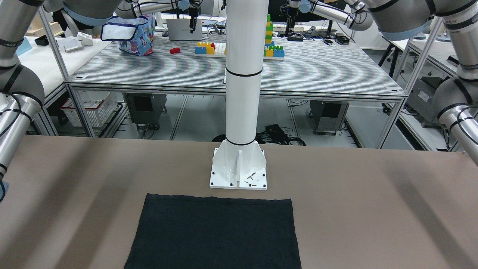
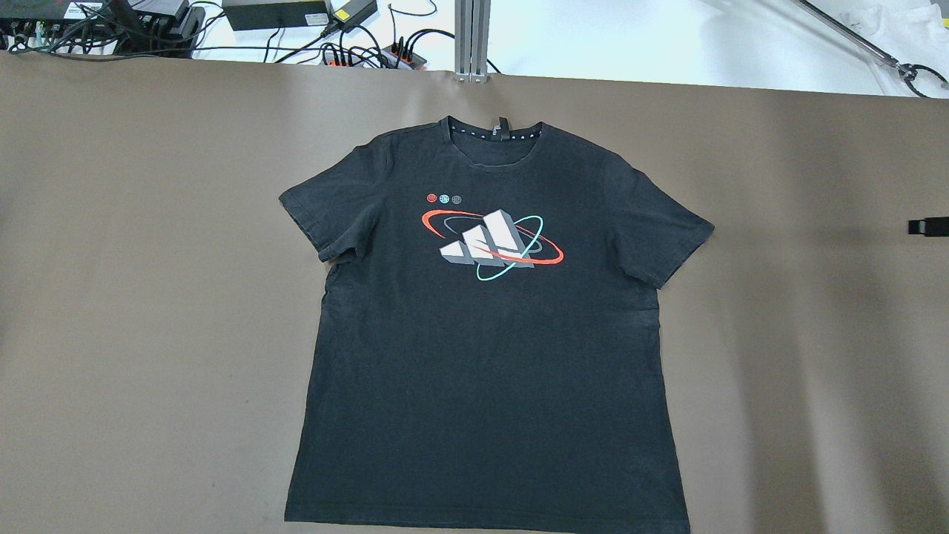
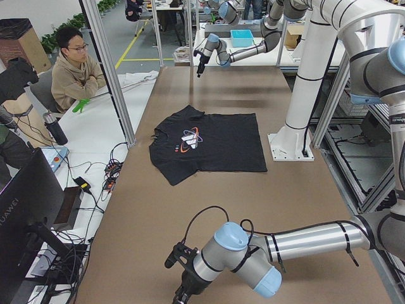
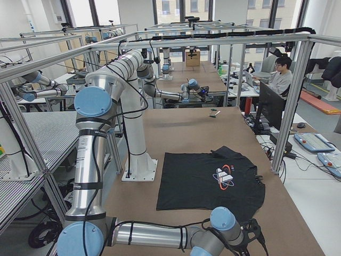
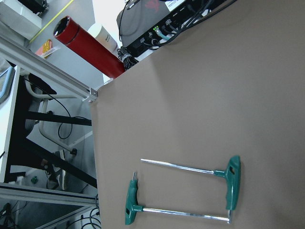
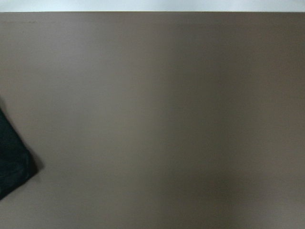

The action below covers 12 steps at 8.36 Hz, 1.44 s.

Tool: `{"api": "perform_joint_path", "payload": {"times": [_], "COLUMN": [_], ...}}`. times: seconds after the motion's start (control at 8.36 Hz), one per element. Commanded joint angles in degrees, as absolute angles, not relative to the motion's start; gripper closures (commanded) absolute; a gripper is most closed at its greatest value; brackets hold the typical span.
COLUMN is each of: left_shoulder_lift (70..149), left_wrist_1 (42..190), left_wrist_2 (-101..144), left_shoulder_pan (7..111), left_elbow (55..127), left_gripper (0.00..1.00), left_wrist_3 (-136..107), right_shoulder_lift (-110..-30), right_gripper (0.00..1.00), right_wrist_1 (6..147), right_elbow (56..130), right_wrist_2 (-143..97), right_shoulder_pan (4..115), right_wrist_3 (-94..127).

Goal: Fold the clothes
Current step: 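Move the right gripper over the shirt's shoulder nearest it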

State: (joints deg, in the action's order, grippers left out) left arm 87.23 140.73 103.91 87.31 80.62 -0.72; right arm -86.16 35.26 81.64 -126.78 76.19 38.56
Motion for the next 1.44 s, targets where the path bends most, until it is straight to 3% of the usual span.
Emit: {"api": "perform_joint_path", "payload": {"times": [0.0,0.24,0.48,0.96,1.2,1.32], "left_shoulder_lift": [87.1,87.2,87.2,86.7,86.7,86.7], "left_wrist_1": [140.8,140.8,140.8,140.8,140.8,140.8], "left_wrist_2": [104.1,104.1,104.0,104.1,104.1,104.2], "left_shoulder_pan": [87.3,87.3,87.3,87.3,87.2,87.2], "left_elbow": [80.1,79.6,79.2,79.2,79.2,79.2], "left_gripper": [0.0,0.0,0.0,0.0,0.0,0.0], "left_wrist_3": [-4.4,-4.6,-4.6,-5.2,-5.5,-6.4], "right_shoulder_lift": [-75.5,-70.9,-69.5,-67.8,-67.7,-67.2], "right_gripper": [0.09,0.17,0.33,0.43,1.0,1.0], "right_wrist_1": [35.2,35.2,35.5,35.8,35.8,35.9], "right_elbow": [76.2,72.9,71.2,67.0,67.1,67.3], "right_wrist_2": [-126.7,-119.6,-114.3,-112.9,-112.9,-112.9], "right_shoulder_pan": [66.9,59.8,56.9,56.0,56.0,56.1], "right_wrist_3": [54.3,58.8,58.8,52.7,52.8,52.6]}}
